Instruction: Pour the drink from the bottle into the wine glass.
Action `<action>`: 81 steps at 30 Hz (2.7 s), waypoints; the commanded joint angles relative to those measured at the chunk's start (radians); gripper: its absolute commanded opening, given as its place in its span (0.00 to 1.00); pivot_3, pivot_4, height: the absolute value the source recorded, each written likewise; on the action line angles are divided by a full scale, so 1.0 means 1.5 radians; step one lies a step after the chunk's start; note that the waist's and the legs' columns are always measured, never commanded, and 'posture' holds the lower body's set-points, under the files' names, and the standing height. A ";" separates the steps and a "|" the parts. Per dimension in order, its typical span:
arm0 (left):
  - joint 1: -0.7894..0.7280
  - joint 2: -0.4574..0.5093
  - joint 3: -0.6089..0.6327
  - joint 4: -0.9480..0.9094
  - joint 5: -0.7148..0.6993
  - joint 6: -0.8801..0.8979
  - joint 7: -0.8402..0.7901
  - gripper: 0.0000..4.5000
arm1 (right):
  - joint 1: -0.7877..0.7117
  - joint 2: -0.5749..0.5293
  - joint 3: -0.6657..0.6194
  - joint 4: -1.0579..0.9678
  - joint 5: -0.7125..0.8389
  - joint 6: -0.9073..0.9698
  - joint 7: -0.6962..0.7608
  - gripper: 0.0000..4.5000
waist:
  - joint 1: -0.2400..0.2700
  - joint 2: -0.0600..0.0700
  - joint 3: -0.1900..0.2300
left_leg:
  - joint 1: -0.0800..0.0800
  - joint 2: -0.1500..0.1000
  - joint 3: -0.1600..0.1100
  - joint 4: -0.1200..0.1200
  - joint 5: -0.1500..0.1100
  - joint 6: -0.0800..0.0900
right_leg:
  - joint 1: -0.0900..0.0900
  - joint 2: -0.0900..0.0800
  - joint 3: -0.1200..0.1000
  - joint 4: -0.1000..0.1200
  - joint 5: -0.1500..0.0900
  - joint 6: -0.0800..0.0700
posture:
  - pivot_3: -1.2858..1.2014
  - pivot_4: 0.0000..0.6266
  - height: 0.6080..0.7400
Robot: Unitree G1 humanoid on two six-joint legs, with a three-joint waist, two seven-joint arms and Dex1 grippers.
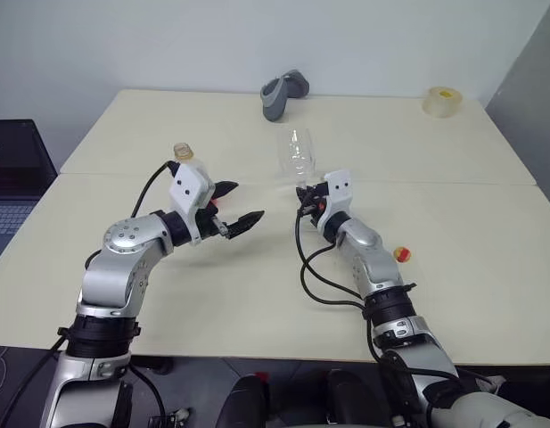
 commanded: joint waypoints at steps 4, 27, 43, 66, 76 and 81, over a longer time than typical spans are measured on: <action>-0.001 0.007 0.003 -0.023 -0.013 0.005 -0.016 1.00 | 0.067 -0.017 0.020 -0.071 0.031 -0.011 0.033 0.03 | 0.000 0.000 0.000 | 0.000 0.000 0.000 0.000 0.000 0.000 | 0.000 0.000 0.000 0.000 0.000 0.000 | 0.52 0.24 1.00; 0.029 0.029 -0.014 -0.053 -0.027 0.031 -0.097 1.00 | 0.227 -0.109 0.096 -0.246 0.047 0.010 0.108 0.03 | 0.002 0.000 0.000 | 0.001 0.000 -0.001 0.000 0.000 0.000 | 0.001 0.000 0.000 0.000 0.000 0.000 | 0.52 0.24 1.00; 0.052 0.047 -0.030 -0.089 -0.045 0.043 -0.145 1.00 | 0.293 -0.181 0.113 -0.308 0.046 0.020 0.144 0.03 | 0.002 -0.001 -0.001 | 0.001 0.000 -0.001 0.000 0.000 0.000 | 0.002 0.000 0.000 0.000 0.000 0.000 | 0.52 0.24 1.00; 0.058 0.117 -0.004 -0.200 -0.068 0.047 -0.132 1.00 | 0.304 -0.227 0.125 -0.301 0.052 0.024 0.177 0.46 | 0.002 0.000 -0.001 | 0.001 0.000 -0.001 0.000 0.000 0.000 | 0.002 0.001 0.000 0.000 0.000 0.000 | 0.52 0.24 1.00; 0.033 0.114 -0.005 -0.212 -0.079 0.058 -0.107 1.00 | 0.304 -0.238 0.119 -0.296 0.052 0.024 0.181 0.99 | 0.001 0.000 -0.001 | 0.001 0.000 0.000 0.000 0.000 0.000 | 0.002 0.001 0.000 0.000 0.000 0.000 | 0.52 0.24 1.00; 0.027 0.116 -0.006 -0.212 -0.081 0.062 -0.100 1.00 | 0.306 -0.237 0.110 -0.301 0.063 0.035 0.178 0.99 | 0.001 0.000 -0.001 | 0.001 0.000 0.000 0.000 0.000 0.000 | 0.002 0.001 0.000 0.000 0.000 0.000 | 0.52 0.24 1.00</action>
